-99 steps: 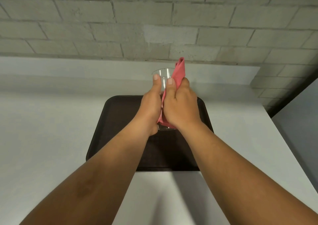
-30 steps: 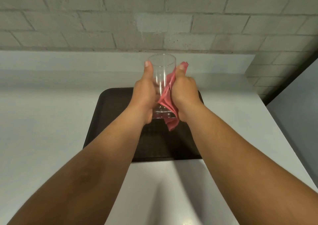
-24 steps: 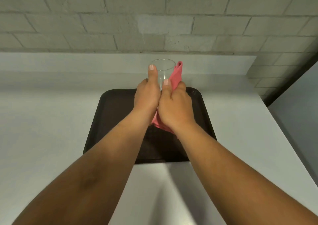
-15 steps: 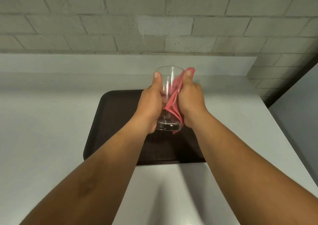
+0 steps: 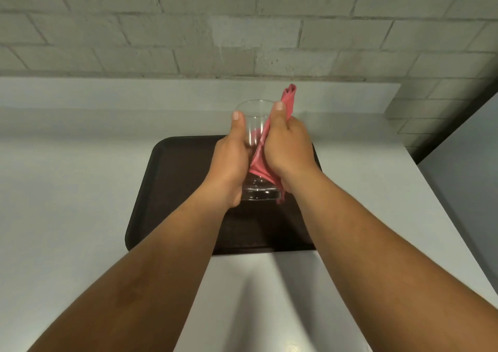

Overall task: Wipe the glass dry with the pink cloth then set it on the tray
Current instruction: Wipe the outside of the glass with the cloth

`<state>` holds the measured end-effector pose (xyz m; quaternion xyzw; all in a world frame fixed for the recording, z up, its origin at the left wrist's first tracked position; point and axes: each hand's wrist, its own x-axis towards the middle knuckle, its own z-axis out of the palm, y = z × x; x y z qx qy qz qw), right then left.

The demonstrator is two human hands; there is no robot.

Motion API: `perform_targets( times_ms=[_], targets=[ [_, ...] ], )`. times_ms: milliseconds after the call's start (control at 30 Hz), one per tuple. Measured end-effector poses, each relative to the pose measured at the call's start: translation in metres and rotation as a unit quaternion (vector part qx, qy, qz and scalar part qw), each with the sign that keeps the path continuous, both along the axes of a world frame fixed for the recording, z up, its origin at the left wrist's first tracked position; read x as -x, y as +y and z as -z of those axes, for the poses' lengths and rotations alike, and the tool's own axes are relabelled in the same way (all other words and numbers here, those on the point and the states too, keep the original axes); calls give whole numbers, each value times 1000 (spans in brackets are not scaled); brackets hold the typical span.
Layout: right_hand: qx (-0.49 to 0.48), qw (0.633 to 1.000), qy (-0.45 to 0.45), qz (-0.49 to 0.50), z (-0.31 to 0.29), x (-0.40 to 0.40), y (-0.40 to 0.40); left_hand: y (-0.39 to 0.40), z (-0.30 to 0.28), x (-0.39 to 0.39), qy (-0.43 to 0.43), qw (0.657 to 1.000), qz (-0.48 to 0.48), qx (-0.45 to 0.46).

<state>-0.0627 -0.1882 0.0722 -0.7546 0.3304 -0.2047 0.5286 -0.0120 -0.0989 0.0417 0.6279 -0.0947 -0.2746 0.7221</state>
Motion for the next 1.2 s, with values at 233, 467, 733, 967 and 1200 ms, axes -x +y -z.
perform_targets(
  times_ms=[233, 467, 733, 967, 1200],
  targets=[
    [-78, 996, 26, -19, 16, 11, 20, -1, -8, -7, -76, 988, -55, -123],
    [31, 999, -11, -16, 12, 4, 17, 3, 8, -1, -80, 992, -6, -100],
    [-83, 996, -3, -29, 18, 12, 12, 5, 4, 2, 22, 999, -27, -35],
    [56, 998, -11, -33, 24, 13, 30, 3, 3, 1, -113, 986, -39, -119],
    [-164, 986, -22, -14, 8, 3, -3, 11, -1, 3, 82, 996, 14, 25]
  ],
)
